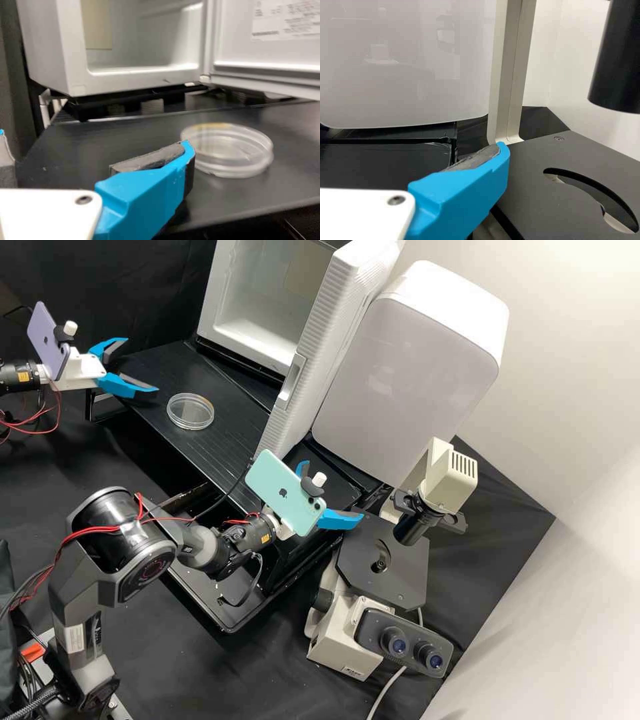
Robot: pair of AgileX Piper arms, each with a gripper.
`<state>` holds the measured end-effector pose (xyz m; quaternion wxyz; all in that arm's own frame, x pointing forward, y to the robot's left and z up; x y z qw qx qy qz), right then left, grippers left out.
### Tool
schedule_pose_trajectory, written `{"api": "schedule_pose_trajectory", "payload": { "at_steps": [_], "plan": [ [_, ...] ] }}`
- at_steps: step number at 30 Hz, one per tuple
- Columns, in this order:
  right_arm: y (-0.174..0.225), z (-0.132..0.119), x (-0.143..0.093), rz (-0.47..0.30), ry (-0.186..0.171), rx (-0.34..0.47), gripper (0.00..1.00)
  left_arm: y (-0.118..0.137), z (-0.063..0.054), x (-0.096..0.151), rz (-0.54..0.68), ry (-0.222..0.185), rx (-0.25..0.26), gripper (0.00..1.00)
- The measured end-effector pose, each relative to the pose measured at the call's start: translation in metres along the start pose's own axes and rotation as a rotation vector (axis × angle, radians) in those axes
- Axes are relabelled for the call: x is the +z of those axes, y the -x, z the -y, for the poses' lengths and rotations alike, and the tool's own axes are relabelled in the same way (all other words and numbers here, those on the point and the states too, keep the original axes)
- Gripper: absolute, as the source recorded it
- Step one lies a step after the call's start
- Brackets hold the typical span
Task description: Place the petri dish in the incubator
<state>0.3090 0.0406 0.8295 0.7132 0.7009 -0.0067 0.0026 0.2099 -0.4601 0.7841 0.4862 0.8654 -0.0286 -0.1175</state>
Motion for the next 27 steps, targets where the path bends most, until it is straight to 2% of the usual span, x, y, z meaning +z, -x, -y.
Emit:
{"api": "schedule_pose_trajectory", "payload": {
  "at_steps": [6, 15, 22, 27],
  "plan": [
    [0.0, 0.0, 0.0, 0.0, 0.0, 0.0, 1.0, 0.011, 0.008, 0.009, 0.043, 0.004, -0.021, 1.0],
    [0.0, 0.0, 0.0, 0.0, 0.0, 0.0, 1.0, 0.008, 0.017, 0.03, 0.151, 0.006, -0.061, 1.0],
    [0.0, 0.0, 0.0, 0.0, 0.0, 0.0, 1.0, -0.006, 0.012, 0.036, 0.168, 0.004, -0.064, 1.0],
    [0.0, 0.0, 0.0, 0.0, 0.0, 0.0, 1.0, -0.02, 0.004, 0.04, 0.166, 0.027, -0.061, 1.0]
  ]
}}
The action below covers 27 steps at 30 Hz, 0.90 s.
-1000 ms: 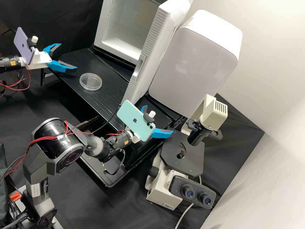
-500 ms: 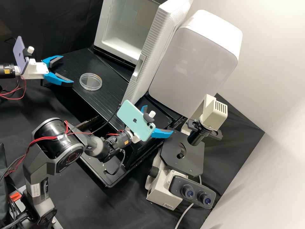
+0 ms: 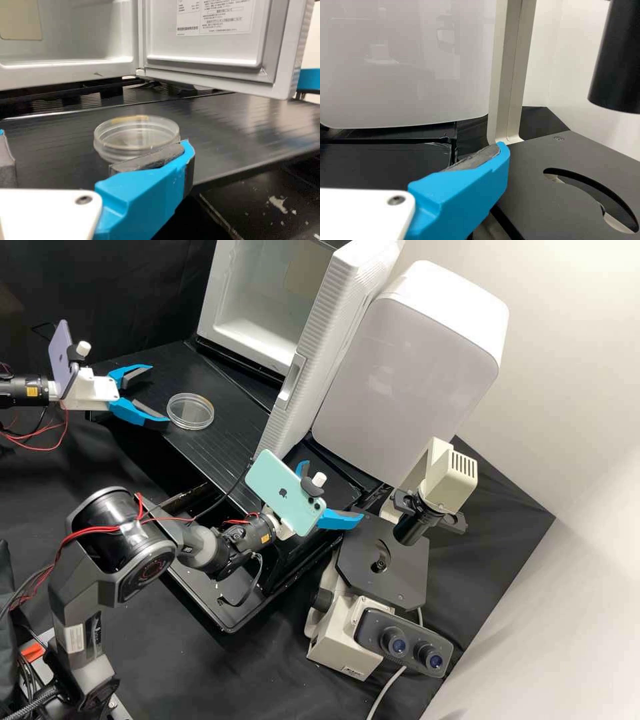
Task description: Place the petri dish in the incubator
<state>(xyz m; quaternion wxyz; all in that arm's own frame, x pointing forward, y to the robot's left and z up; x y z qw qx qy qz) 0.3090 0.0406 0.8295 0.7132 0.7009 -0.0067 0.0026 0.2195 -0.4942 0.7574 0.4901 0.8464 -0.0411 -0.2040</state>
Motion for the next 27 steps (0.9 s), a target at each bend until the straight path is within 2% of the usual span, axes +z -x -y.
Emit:
{"api": "schedule_pose_trajectory", "payload": {
  "at_steps": [9, 14, 19, 27],
  "plan": [
    [0.0, 0.0, 0.0, 0.0, 0.0, 0.0, 1.0, -0.018, -0.015, 0.011, 0.028, 0.023, 0.025, 1.0],
    [0.0, 0.0, 0.0, 0.0, 0.0, 0.0, 1.0, -0.023, -0.01, 0.02, 0.055, 0.028, 0.004, 1.0],
    [0.0, 0.0, 0.0, 0.0, 0.0, 0.0, 1.0, -0.025, 0.0, 0.024, 0.051, 0.011, -0.051, 1.0],
    [0.0, 0.0, 0.0, 0.0, 0.0, 0.0, 1.0, -0.027, 0.004, 0.022, 0.038, 0.013, -0.073, 1.0]
  ]
}}
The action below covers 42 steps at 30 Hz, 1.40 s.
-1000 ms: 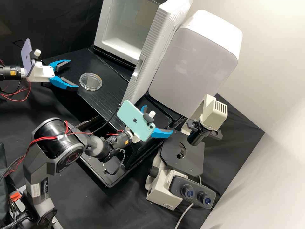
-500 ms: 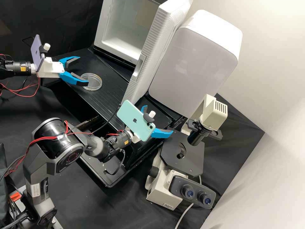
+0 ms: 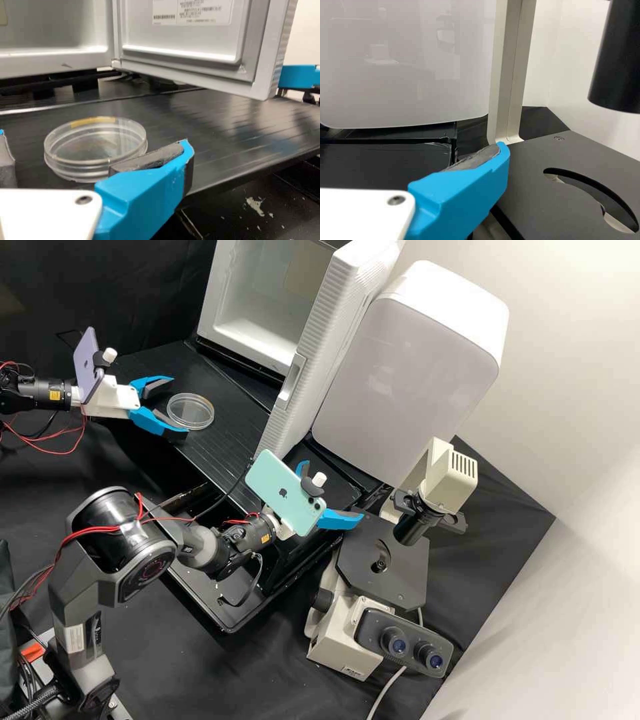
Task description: Place the petri dish in the incubator
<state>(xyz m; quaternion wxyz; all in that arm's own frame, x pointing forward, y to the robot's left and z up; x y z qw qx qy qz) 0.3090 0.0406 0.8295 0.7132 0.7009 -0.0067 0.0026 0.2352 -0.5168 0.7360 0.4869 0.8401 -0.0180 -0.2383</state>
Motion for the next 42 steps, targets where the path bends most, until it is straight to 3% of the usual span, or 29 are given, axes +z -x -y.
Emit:
{"api": "schedule_pose_trajectory", "payload": {
  "at_steps": [6, 12, 33, 42],
  "plan": [
    [0.0, 0.0, 0.0, 0.0, 0.0, 0.0, 1.0, -0.005, -0.003, -0.011, -0.053, 0.018, 0.014, 1.0],
    [0.0, 0.0, 0.0, 0.0, 0.0, 0.0, 1.0, -0.017, 0.002, -0.015, -0.078, 0.001, 0.003, 1.0],
    [0.0, 0.0, 0.0, 0.0, 0.0, 0.0, 1.0, -0.044, 0.006, -0.006, -0.045, 0.002, -0.001, 1.0],
    [0.0, 0.0, 0.0, 0.0, 0.0, 0.0, 1.0, -0.054, 0.009, -0.007, 0.009, 0.035, -0.006, 1.0]
  ]
}}
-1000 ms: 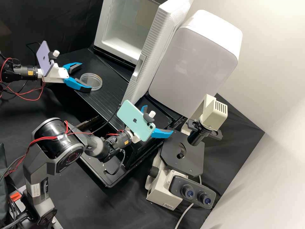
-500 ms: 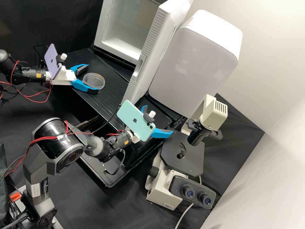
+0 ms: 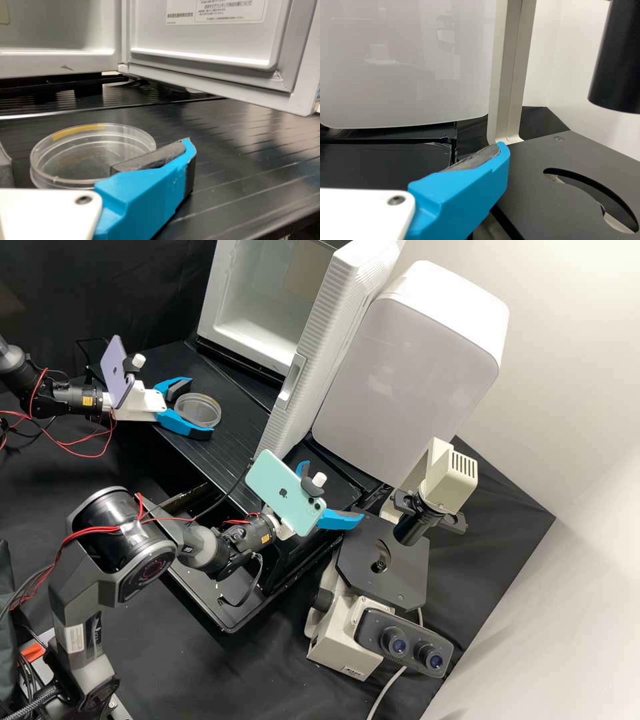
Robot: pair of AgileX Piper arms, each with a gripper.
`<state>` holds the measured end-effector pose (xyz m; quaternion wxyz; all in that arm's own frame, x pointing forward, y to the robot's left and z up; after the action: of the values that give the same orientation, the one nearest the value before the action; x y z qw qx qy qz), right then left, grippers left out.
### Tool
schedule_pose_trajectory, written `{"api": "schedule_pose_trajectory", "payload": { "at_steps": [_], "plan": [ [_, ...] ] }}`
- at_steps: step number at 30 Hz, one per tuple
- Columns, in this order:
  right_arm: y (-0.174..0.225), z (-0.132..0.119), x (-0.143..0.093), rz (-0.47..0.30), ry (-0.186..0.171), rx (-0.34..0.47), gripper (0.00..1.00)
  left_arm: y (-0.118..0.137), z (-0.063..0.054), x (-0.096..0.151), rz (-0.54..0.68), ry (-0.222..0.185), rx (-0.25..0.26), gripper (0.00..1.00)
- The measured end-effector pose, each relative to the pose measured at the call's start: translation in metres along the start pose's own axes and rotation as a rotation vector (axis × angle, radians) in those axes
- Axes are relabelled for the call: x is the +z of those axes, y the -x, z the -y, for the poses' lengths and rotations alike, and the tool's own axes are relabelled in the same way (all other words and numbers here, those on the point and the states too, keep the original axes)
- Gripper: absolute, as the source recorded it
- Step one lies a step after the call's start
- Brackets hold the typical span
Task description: Place the petri dish in the incubator
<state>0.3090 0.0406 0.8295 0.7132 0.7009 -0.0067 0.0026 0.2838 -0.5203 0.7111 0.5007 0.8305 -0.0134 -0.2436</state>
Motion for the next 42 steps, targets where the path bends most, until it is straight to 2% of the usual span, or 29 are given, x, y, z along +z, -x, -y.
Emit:
{"api": "schedule_pose_trajectory", "payload": {
  "at_steps": [9, 10, 42],
  "plan": [
    [0.0, 0.0, 0.0, 0.0, 0.0, 0.0, 1.0, -0.0027, 0.0002, -0.0001, 0.008, 0.004, 0.005, 1.0],
    [0.0, 0.0, 0.0, 0.0, 0.0, 0.0, 1.0, -0.0027, 0.0002, -0.0001, 0.008, 0.004, 0.005, 0.0],
    [0.0, 0.0, 0.0, 0.0, 0.0, 0.0, 1.0, 0.0005, 0.0011, 0.0003, 0.005, 0.011, 0.028, 0.0]
  ]
}}
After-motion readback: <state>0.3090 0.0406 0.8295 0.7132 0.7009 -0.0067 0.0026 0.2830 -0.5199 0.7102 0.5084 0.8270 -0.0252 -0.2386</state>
